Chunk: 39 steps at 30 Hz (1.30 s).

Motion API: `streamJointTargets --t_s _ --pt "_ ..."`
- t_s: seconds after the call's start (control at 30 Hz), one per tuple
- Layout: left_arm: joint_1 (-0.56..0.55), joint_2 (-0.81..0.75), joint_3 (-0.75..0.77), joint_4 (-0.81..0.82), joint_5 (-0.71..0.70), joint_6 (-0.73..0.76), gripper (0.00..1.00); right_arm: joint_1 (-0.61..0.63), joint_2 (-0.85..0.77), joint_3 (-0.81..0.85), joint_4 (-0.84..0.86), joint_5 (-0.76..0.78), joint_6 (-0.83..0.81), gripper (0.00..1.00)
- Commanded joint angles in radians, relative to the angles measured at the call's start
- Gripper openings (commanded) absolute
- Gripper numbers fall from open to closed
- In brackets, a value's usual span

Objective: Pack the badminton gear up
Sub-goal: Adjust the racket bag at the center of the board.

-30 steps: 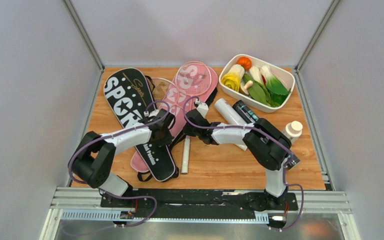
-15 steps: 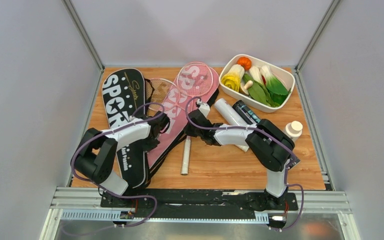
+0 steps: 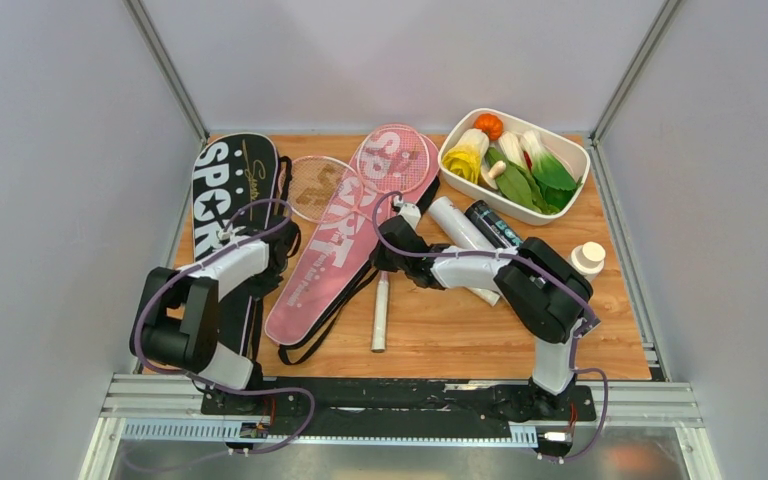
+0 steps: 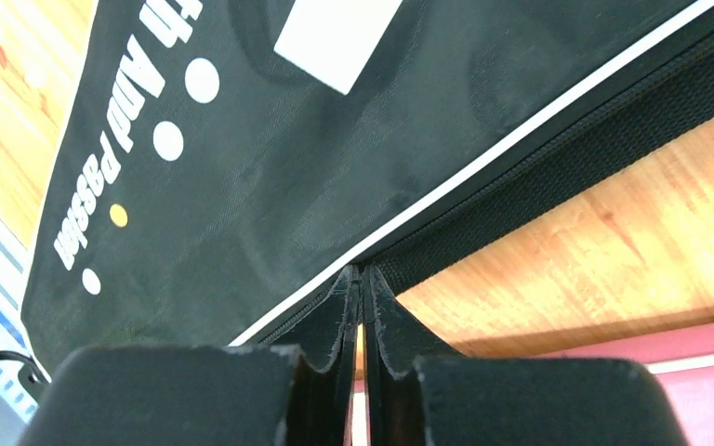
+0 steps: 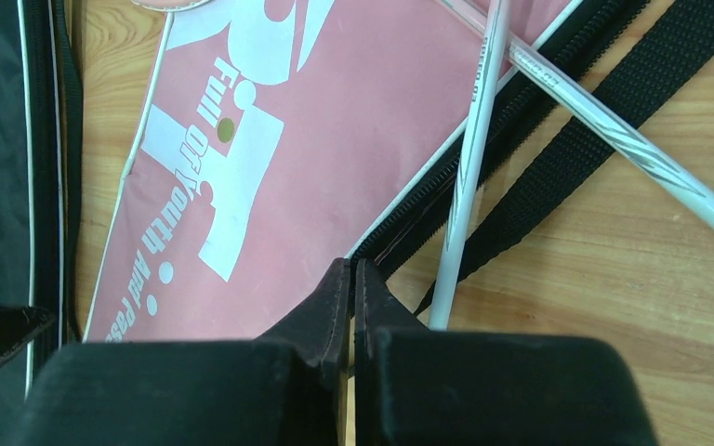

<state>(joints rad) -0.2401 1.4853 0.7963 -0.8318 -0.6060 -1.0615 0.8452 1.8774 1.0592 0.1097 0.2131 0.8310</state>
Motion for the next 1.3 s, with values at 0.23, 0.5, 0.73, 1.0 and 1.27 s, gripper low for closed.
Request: streamJointTargets --t_s 0.23,0.5,0.73,1.0,1.27 --pt "0.078 -0.025 0.114 0.093 -0.039 0.24 0.26 -0.01 -0.07 0.087 0.035 -0.247 -0.237 0.11" --pt "0.063 -0.359 0.062 0.251 0.375 0.651 0.7 -0.081 -0.223 0.162 -0.255 -0.343 -0.646 0.38" --pt "-0.103 -0.464 0.028 0.291 0.666 0.767 0.7 -0.178 -0.23 0.185 -0.361 -0.467 -0.824 0.37" --pt "-0.23 -0.492 -0.048 0.302 0.763 0.79 0.65 -0.225 -0.053 0.281 -0.412 -0.365 -0.486 0.39" --pt "-0.278 -0.428 -0.047 0.276 0.747 0.797 0.65 -0.182 0.029 0.276 -0.392 -0.226 -0.298 0.39"
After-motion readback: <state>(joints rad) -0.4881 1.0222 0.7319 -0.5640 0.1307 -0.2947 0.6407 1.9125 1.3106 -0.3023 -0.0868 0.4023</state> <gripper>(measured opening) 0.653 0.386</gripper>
